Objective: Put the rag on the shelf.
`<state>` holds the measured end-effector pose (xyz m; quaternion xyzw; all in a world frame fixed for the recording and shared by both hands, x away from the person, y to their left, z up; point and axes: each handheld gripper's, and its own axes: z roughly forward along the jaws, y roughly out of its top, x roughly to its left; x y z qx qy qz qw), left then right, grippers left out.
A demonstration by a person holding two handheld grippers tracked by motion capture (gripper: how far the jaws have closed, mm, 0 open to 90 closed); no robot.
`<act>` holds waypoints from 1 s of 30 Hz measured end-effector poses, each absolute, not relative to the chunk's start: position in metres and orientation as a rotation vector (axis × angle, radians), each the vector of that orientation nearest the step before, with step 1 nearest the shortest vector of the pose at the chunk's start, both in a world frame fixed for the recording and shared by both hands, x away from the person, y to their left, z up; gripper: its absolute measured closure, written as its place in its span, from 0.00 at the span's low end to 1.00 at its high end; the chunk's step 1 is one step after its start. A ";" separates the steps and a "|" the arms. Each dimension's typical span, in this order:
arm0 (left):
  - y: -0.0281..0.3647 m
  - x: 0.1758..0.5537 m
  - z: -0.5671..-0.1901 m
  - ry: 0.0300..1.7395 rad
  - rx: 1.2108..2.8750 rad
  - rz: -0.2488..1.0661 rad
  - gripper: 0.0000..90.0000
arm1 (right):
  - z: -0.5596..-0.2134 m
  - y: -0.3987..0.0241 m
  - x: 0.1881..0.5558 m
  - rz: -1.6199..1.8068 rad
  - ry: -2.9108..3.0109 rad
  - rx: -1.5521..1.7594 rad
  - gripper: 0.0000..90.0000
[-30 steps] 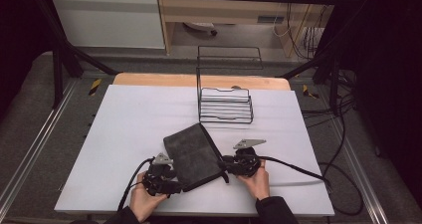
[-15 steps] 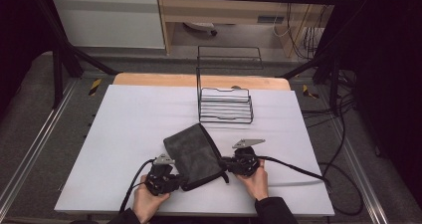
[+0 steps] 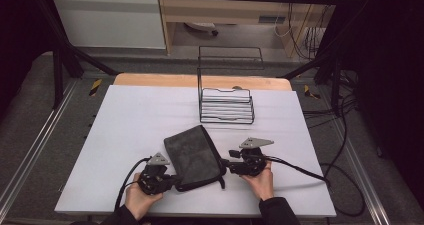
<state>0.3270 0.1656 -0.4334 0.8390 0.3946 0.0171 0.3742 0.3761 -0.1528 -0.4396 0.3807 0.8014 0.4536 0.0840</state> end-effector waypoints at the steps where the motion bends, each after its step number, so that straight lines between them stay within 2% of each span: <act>1: 0.169 0.326 -0.433 1.007 2.151 0.048 0.96 | -0.439 -0.154 0.376 1.357 2.382 1.130 0.48; 9: 0.202 0.327 -0.430 0.991 2.199 0.052 0.96 | -0.442 -0.163 0.376 1.379 2.382 1.168 0.32; 10: 0.205 0.327 -0.431 0.986 2.209 0.052 0.96 | -0.442 -0.163 0.374 1.362 2.386 1.150 0.27; 11: 0.207 0.327 -0.431 0.981 2.220 0.054 0.96 | -0.442 -0.163 0.374 1.362 2.386 1.150 0.27; 12: 0.209 0.327 -0.432 0.980 2.220 0.060 0.96 | -0.443 -0.164 0.372 1.352 2.395 1.137 0.23; 22: 0.224 0.327 -0.431 0.957 2.262 0.077 0.94 | -0.445 -0.168 0.371 1.383 2.385 1.155 0.12; 25: 0.226 0.327 -0.428 0.963 2.253 0.081 0.85 | -0.446 -0.167 0.371 1.380 2.391 1.158 0.10; 27: 0.229 0.328 -0.424 0.970 2.231 0.099 0.70 | -0.446 -0.167 0.371 1.385 2.384 1.158 0.08; 28: 0.232 0.329 -0.421 0.977 2.214 0.102 0.70 | -0.446 -0.167 0.371 1.385 2.384 1.158 0.08; 30: 0.238 0.333 -0.414 0.993 2.170 0.124 0.61 | -0.446 -0.167 0.371 1.389 2.379 1.164 0.07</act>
